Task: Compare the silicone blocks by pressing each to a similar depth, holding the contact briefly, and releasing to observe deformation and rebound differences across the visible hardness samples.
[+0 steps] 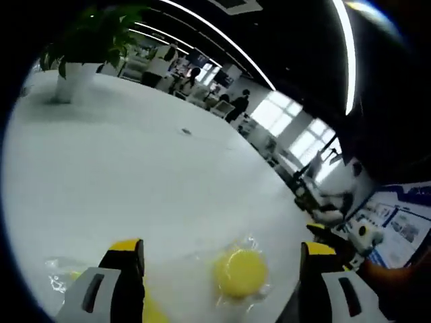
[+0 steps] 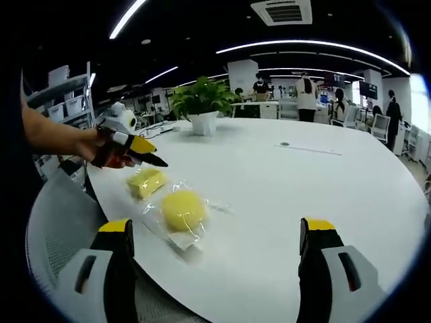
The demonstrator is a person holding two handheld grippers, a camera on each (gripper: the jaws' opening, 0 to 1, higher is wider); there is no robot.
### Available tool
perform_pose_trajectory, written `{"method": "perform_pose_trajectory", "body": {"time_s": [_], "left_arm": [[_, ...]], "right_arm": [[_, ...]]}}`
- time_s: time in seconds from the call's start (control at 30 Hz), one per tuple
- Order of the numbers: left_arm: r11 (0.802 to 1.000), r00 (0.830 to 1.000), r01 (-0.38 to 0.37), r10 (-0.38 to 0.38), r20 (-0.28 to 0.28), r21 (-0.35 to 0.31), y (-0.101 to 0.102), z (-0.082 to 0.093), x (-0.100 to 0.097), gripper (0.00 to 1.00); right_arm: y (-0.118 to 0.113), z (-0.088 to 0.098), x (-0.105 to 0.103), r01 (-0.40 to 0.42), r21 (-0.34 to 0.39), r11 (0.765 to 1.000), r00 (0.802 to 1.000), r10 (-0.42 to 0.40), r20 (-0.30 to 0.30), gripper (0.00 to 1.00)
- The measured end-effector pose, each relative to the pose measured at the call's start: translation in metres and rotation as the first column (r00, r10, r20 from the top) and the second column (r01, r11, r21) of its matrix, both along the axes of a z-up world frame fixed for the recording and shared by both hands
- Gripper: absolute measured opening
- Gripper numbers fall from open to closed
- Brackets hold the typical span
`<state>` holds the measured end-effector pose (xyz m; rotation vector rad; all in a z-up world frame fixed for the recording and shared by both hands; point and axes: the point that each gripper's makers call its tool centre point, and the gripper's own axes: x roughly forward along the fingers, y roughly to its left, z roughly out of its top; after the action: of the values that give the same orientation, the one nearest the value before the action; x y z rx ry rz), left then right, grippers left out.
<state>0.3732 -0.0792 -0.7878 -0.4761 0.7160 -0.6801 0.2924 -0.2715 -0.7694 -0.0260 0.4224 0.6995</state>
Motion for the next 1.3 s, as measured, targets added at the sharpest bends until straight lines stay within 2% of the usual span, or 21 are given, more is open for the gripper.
{"method": "perform_pose_trajectory", "body": {"time_s": [0.2,0.27,0.37,0.5,0.57,0.6,0.73,0.83,1.0,1.03,1.1,1.17,1.3], "left_arm": [[0.999,0.994,0.002,0.002,-0.112,0.034,-0.01,-0.024,-0.002,0.87],[0.999,0.985,-0.013,0.02,-0.174,0.043,-0.012,-0.033,-0.002,0.8],[0.996,0.959,-0.071,0.083,-0.272,0.052,-0.01,-0.049,0.0,0.7],[0.994,0.944,-0.103,0.112,-0.309,0.046,-0.01,-0.057,0.006,0.53],[0.996,0.945,-0.087,0.091,-0.313,0.026,-0.016,-0.057,0.007,0.46],[0.996,0.929,-0.079,0.084,-0.36,0.03,-0.018,-0.062,0.003,0.45],[0.997,0.932,-0.069,0.075,-0.355,0.03,-0.025,-0.064,0.006,0.36],[0.999,0.919,-0.044,0.051,-0.392,0.028,-0.031,-0.07,-0.001,0.27],[0.998,0.913,-0.061,0.056,-0.403,0.0,-0.037,-0.071,0.004,0.19],[0.998,0.913,-0.063,0.059,-0.404,0.004,-0.036,-0.071,0.005,0.14],[0.999,0.921,-0.038,0.037,-0.387,0.006,-0.037,-0.07,0.005,0.06],[1.0,0.929,-0.023,0.029,-0.368,0.021,-0.037,-0.069,0.005,0.04],[1.0,0.933,-0.018,0.022,-0.359,0.016,-0.037,-0.068,0.004,0.0]], "right_arm": [[0.003,0.001,0.001,-0.007,-0.001,1.0,1.0,0.007,0.002,0.96],[0.004,0.0,0.002,-0.009,-0.003,1.0,1.0,0.009,0.003,0.96],[0.004,-0.002,0.001,-0.011,0.0,1.0,1.0,0.011,0.0,0.96],[0.006,-0.001,0.0,-0.016,0.0,1.0,1.0,0.016,0.003,0.96],[0.005,-0.004,0.0,-0.011,0.0,1.0,1.0,0.011,-0.006,0.96],[0.004,-0.005,0.0,-0.01,-0.002,1.0,1.0,0.01,-0.01,0.96],[0.006,0.0,0.001,-0.013,-0.002,1.0,1.0,0.013,0.007,0.96],[0.006,-0.003,0.001,-0.007,0.002,1.0,1.0,0.007,-0.006,0.96],[0.005,-0.005,0.0,-0.012,-0.01,1.0,1.0,0.012,-0.005,0.96],[0.005,-0.005,0.0,-0.011,-0.01,1.0,1.0,0.01,-0.009,0.96],[0.005,-0.005,0.0,-0.011,-0.012,1.0,1.0,0.01,-0.01,0.96],[0.004,-0.005,0.0,-0.011,-0.014,1.0,1.0,0.011,-0.009,0.96],[0.005,-0.004,0.002,-0.009,-0.014,1.0,1.0,0.009,-0.006,0.93]]}}
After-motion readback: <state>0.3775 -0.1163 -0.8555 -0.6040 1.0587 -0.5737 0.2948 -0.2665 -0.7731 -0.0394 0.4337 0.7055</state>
